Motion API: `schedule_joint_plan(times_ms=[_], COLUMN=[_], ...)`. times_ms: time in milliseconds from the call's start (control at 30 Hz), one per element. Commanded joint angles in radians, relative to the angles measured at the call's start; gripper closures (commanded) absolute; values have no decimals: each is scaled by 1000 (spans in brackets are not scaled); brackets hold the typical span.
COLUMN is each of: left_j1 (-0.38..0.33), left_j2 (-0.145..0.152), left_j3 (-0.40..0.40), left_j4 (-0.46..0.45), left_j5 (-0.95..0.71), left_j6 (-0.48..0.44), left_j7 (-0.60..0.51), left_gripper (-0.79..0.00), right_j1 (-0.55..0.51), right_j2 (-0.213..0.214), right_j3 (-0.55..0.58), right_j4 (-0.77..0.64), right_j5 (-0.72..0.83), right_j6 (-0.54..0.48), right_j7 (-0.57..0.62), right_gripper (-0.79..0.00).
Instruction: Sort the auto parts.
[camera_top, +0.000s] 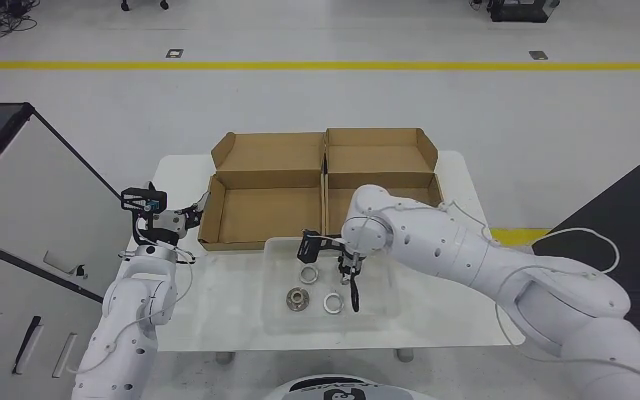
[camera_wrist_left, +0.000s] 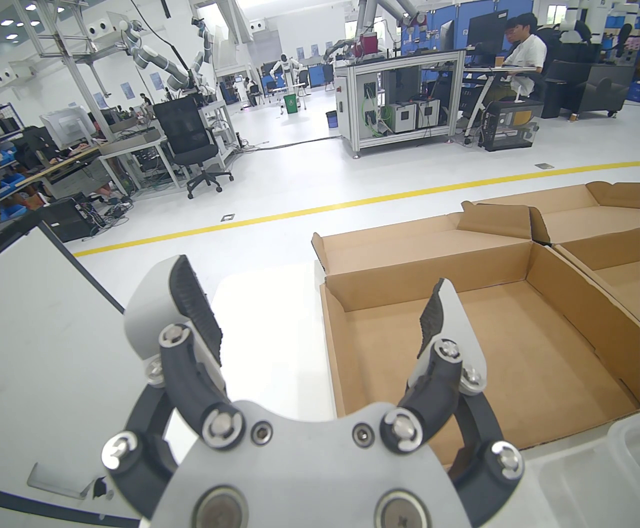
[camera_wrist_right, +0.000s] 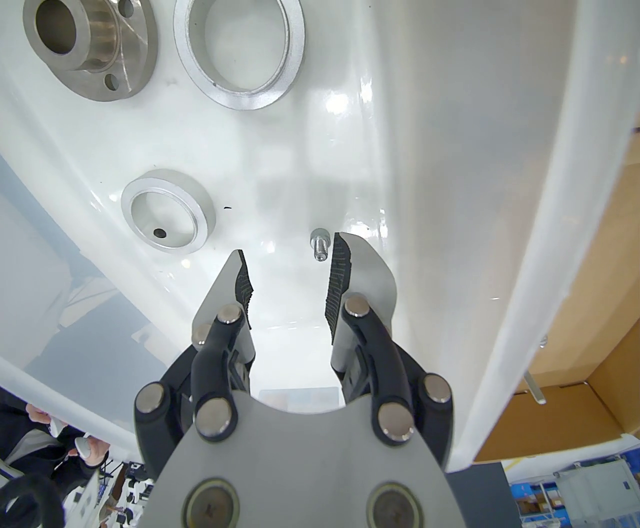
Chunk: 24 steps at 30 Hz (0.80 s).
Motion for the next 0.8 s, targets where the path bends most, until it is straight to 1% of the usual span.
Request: schedule_joint_plan(times_ms=[0, 300, 767], left_j1=[0, 0, 0], left_j2=[0, 0, 0], left_j3=[0, 0, 0], left_j4=[0, 0, 0], left_j5=[0, 0, 0], left_j6=[0, 0, 0], left_j7=[0, 0, 0], left_gripper=[-785, -785, -785], right_j1=[-2, -12, -33], right_j2=[-3, -13, -24], right_j3=[1, 9, 20], right_j4=[5, 14, 27], right_j5=[-6, -43, -98], right_j6=[0, 4, 0], right_j7=[-1, -16, -27], right_gripper=[-354, -332, -320])
